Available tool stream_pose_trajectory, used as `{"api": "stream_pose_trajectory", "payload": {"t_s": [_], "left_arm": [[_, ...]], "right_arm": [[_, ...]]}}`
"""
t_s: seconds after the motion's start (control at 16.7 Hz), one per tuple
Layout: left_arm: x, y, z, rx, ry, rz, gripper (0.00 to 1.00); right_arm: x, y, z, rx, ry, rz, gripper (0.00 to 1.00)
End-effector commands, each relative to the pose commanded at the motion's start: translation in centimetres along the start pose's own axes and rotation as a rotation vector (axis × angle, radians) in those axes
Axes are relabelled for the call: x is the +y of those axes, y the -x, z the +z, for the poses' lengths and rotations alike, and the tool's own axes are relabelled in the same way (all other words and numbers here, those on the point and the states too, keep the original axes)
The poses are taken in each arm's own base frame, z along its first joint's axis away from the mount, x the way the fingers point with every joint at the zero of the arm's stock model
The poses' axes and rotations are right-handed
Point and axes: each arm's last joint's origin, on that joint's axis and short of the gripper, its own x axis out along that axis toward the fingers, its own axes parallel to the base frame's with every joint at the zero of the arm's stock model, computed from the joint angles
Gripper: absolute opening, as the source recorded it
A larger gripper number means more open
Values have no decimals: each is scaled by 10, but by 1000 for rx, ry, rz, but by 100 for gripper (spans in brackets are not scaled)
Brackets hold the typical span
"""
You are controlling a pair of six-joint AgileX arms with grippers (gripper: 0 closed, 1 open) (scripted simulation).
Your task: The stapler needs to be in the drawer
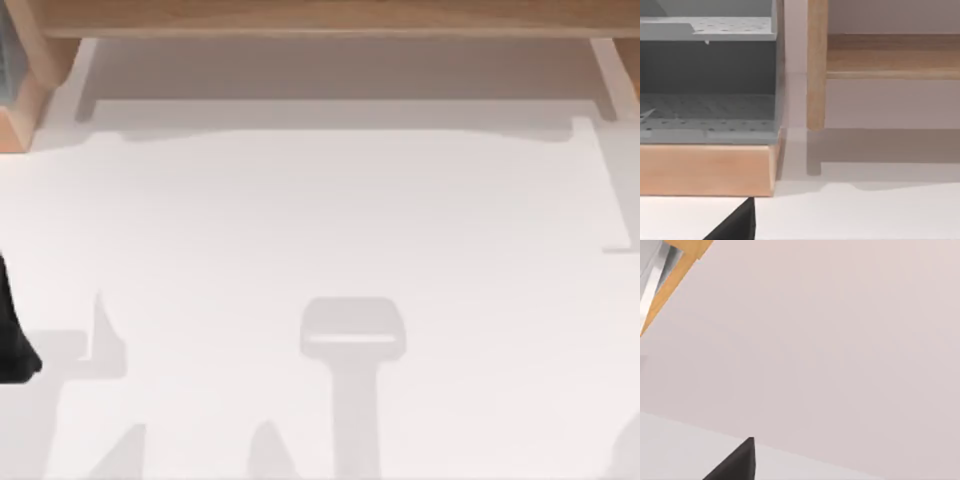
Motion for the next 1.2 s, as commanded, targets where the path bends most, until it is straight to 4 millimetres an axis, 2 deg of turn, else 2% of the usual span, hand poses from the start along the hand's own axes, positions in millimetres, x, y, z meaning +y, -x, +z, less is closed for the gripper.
{"api": "stream_pose_trajectory", "payload": {"t_s": [0.12,0.3,0.48,0.6,0.78,0.96,1.2], "left_arm": [[0,0,0,0,0,0,100],[0,0,0,0,0,0,100],[0,0,0,0,0,0,100],[0,0,0,0,0,0,100],[0,0,0,0,0,0,100],[0,0,0,0,0,0,100],[0,0,0,0,0,0,100]], "right_arm": [[-1,8,-32,-48,88,-96,100],[15,17,-79,-101,229,-206,100],[49,24,-115,-153,371,-271,100],[77,29,-130,-197,463,-295,100],[120,37,-140,-283,596,-315,100],[157,46,-136,-391,716,-324,100],[191,56,-125,-521,831,-332,100]]}}
